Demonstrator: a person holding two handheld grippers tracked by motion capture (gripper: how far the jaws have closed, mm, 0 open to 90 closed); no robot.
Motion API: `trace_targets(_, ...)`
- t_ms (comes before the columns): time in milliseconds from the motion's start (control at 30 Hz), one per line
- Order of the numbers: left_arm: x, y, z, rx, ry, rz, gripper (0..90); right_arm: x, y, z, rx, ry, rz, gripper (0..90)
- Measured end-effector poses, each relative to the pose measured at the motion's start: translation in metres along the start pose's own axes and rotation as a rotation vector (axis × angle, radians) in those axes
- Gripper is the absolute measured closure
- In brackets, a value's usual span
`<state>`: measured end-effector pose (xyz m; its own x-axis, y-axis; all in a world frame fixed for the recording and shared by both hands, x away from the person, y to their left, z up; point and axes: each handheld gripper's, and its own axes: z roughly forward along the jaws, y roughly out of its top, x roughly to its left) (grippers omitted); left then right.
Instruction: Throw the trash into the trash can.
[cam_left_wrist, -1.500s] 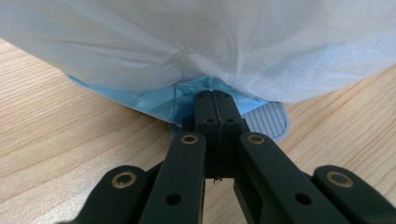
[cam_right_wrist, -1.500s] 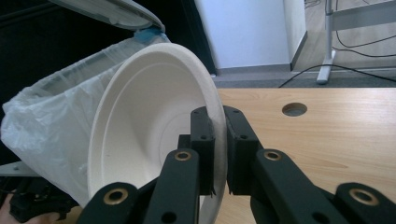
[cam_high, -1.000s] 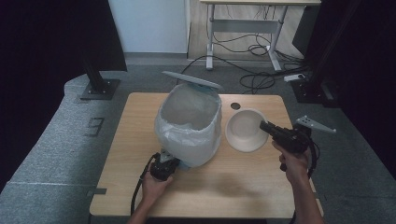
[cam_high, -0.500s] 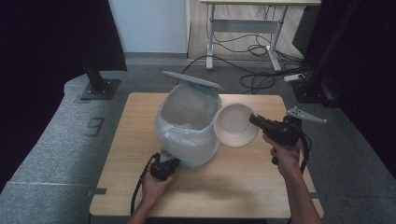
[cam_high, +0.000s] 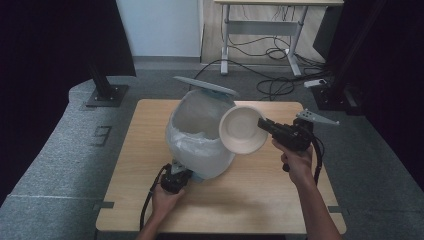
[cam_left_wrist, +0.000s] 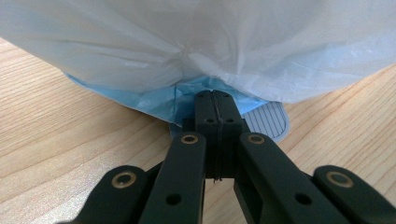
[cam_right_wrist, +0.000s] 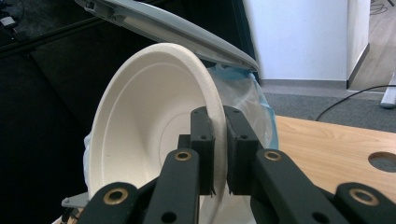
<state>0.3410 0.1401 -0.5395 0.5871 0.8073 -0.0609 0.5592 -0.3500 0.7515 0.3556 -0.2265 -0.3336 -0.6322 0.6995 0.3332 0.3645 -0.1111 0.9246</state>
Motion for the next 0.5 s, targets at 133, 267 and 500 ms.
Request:
trace_targets(133,0.000,0.000,0.000,0.000,0.000,0.000,90.0,0.004,0.002,0.005,0.003,0.008,-0.002,82.9)
trace_targets(267,0.000,0.000,0.000,0.001,-0.001,-0.001,90.0,0.007,0.003,0.010,0.008,0.021,-0.002,82.8)
trace_targets(500,0.000,0.000,0.000,0.000,-0.001,0.000,90.0,0.011,0.005,0.017,0.009,0.028,-0.003,82.8)
